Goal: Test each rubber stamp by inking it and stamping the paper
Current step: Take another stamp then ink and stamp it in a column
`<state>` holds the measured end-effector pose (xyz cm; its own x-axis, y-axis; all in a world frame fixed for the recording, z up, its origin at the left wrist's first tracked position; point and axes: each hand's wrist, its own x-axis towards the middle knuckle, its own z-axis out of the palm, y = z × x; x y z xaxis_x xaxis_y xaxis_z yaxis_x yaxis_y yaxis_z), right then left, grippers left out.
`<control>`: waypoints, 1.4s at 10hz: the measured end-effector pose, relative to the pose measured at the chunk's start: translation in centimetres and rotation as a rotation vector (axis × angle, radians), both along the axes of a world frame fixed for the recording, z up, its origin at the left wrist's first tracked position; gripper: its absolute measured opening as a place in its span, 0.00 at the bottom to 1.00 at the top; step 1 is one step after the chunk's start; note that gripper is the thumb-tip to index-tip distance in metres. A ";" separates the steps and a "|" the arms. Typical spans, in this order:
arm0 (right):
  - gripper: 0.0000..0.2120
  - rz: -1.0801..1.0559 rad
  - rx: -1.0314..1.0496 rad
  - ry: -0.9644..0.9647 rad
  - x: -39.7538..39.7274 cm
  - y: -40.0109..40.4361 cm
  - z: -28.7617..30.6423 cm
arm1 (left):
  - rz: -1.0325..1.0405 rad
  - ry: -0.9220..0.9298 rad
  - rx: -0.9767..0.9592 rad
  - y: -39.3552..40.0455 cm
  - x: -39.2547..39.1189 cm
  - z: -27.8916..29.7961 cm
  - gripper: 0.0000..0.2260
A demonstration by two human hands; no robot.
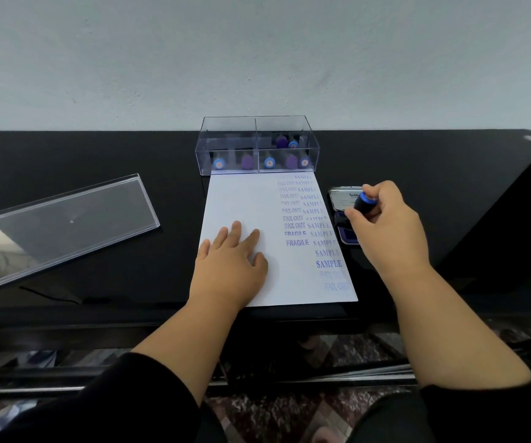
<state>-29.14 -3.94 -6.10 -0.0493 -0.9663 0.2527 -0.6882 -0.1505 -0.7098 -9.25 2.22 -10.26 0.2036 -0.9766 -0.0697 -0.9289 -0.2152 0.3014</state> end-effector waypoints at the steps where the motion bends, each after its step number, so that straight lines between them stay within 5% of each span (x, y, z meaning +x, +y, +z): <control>1: 0.12 0.002 -0.008 0.018 -0.2 -0.2 0.0 | 0.001 0.006 -0.001 0.1 0.0 0.0 0.23; 10: 0.11 -0.074 0.032 0.287 -1.3 0.0 -0.3 | 0.004 0.016 -0.011 0.1 0.0 0.1 0.23; 14: 0.07 -0.092 -0.003 0.248 -1.0 0.6 -0.4 | 0.006 0.017 -0.006 0.1 0.0 -0.1 0.23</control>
<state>-30.15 -3.31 -6.48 -0.0733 -0.9597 0.2711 -0.8522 -0.0809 -0.5169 -9.25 2.29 -10.32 0.2085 -0.9757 -0.0673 -0.9224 -0.2190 0.3181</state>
